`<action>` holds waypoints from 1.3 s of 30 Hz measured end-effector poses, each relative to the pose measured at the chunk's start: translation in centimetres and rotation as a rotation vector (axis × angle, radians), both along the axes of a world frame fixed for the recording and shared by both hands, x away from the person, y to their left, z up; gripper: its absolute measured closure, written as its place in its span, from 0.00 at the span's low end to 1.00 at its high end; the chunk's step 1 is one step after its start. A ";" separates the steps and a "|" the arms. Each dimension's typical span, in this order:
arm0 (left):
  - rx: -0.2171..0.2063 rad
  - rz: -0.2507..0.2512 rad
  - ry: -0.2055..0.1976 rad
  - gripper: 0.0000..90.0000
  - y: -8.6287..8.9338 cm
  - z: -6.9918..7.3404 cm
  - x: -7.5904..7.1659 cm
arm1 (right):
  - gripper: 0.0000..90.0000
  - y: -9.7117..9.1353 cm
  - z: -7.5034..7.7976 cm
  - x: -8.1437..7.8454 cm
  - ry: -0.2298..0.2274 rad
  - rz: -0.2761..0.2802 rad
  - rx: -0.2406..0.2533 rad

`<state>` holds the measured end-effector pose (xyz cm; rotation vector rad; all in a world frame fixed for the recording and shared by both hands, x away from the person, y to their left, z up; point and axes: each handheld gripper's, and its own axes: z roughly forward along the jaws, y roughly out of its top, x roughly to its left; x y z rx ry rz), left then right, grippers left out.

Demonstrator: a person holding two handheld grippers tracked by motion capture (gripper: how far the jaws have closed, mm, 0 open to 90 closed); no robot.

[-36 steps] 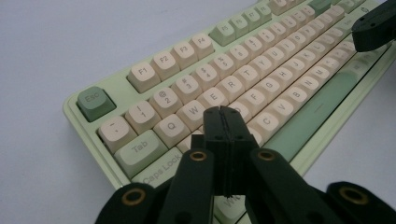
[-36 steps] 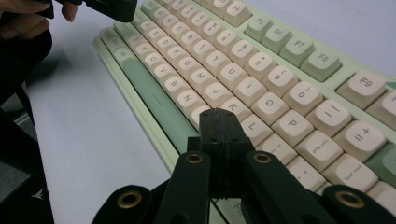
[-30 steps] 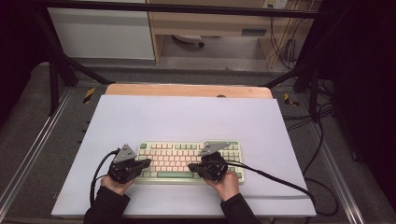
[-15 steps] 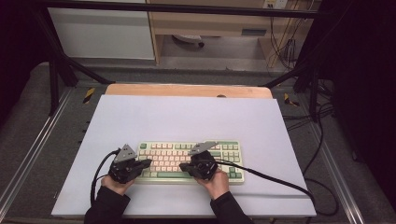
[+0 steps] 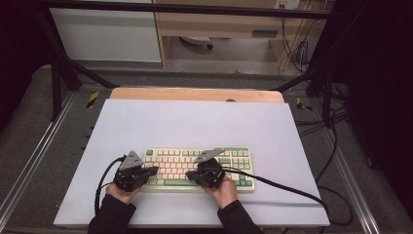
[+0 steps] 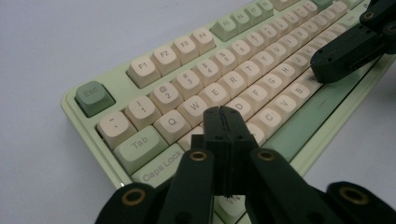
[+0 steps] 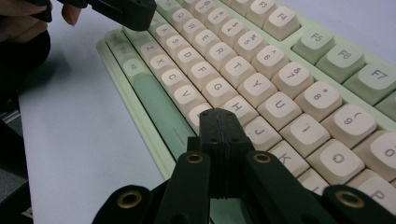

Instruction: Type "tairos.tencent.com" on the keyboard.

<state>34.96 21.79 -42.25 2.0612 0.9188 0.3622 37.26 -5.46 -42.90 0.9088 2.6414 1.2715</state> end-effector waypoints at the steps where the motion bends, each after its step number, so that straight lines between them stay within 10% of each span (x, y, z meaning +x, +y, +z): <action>1: 0.000 0.000 0.000 1.00 0.0 0.0 0.0 | 1.00 0.0 0.0 0.0 -0.001 -0.001 0.001; 39: 0.003 -0.032 -0.013 1.00 -1.2 0.6 -0.3 | 1.00 -5.1 1.8 -0.2 -0.028 -0.060 0.028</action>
